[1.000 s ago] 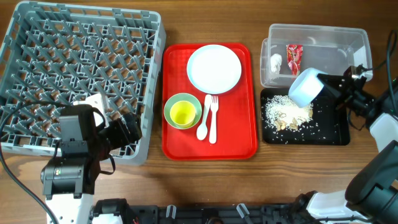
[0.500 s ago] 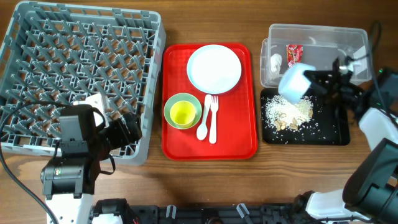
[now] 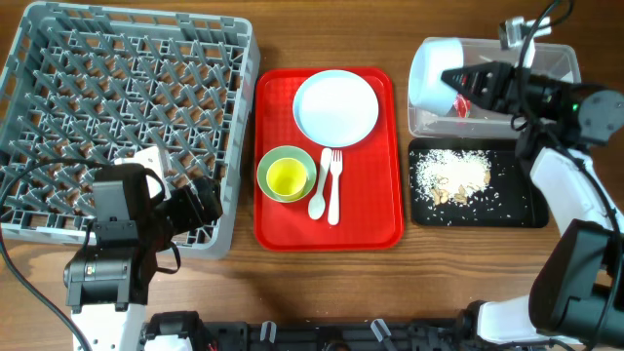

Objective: Sort waste into correct bins and load items into the dishwasher rack
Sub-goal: 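Lift the emptied bowl up and carry it toward the red tray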

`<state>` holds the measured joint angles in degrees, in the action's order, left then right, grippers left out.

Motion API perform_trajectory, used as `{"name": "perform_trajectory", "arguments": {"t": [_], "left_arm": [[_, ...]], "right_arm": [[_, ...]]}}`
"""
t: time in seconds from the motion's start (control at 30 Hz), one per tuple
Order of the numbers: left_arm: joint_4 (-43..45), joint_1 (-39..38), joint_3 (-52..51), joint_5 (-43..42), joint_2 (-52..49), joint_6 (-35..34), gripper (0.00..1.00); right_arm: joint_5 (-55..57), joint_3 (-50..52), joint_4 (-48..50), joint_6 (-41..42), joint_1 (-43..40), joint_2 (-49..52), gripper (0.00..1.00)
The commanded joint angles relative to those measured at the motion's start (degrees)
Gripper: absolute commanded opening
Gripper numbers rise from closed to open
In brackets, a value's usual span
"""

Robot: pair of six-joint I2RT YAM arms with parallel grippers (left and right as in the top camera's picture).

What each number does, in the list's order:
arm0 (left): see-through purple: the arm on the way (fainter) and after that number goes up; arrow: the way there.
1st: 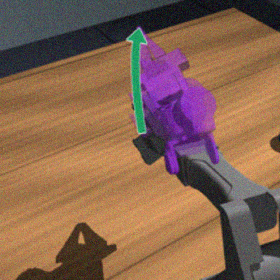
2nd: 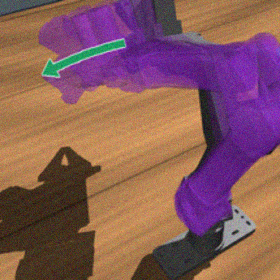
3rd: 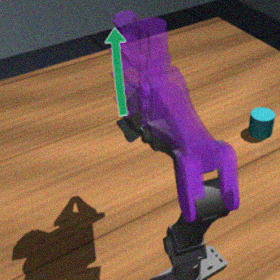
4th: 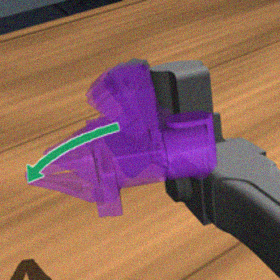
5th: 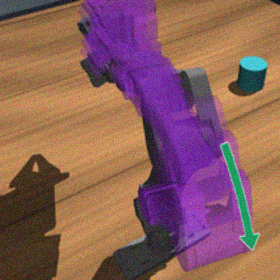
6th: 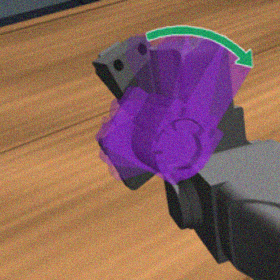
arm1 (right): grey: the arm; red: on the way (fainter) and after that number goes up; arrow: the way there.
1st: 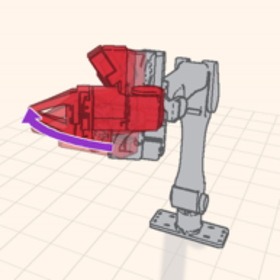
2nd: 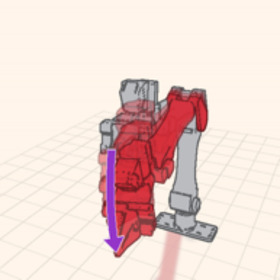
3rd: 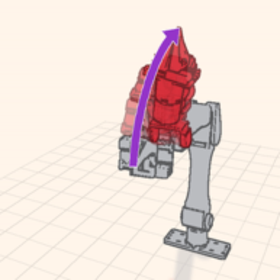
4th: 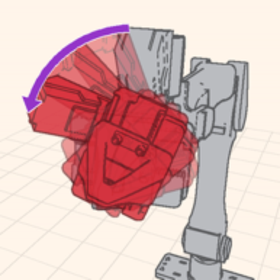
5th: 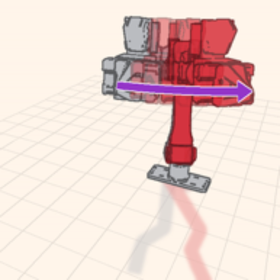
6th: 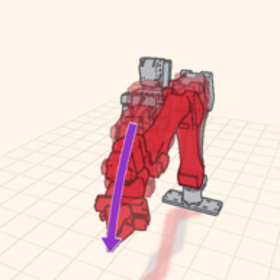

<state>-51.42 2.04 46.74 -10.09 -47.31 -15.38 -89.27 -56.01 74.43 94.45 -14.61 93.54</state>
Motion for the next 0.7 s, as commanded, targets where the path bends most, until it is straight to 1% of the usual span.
{"name": "perform_trajectory", "arguments": {"t": [0.0,0.07,0.23,0.37,0.57,0.67], "left_arm": [[0.1,0.0,0.7,0.5,0.4,-0.1,1.0],[0.1,0.0,0.7,0.5,0.4,-0.1,1.0],[0.1,0.0,0.7,0.5,0.4,-0.1,1.0],[0.1,0.0,0.7,0.5,0.4,-0.1,1.0],[0.1,0.0,0.7,0.5,0.4,-0.1,1.0],[0.1,0.0,0.7,0.5,0.4,-0.1,1.0]], "right_arm": [[-1.1,-5.7,-0.2,9.7,0.2,0.0,0.05],[-1.2,-8.0,-0.4,11.0,0.2,0.0,0.05],[-1.2,-14.2,-4.9,10.5,0.2,0.0,0.05],[-1.2,-17.4,-5.6,10.8,0.2,0.0,0.05],[-2.5,-21.5,-9.9,10.3,0.1,0.0,0.05],[-2.7,-24.1,-14.2,8.4,0.0,0.0,0.05]]}}
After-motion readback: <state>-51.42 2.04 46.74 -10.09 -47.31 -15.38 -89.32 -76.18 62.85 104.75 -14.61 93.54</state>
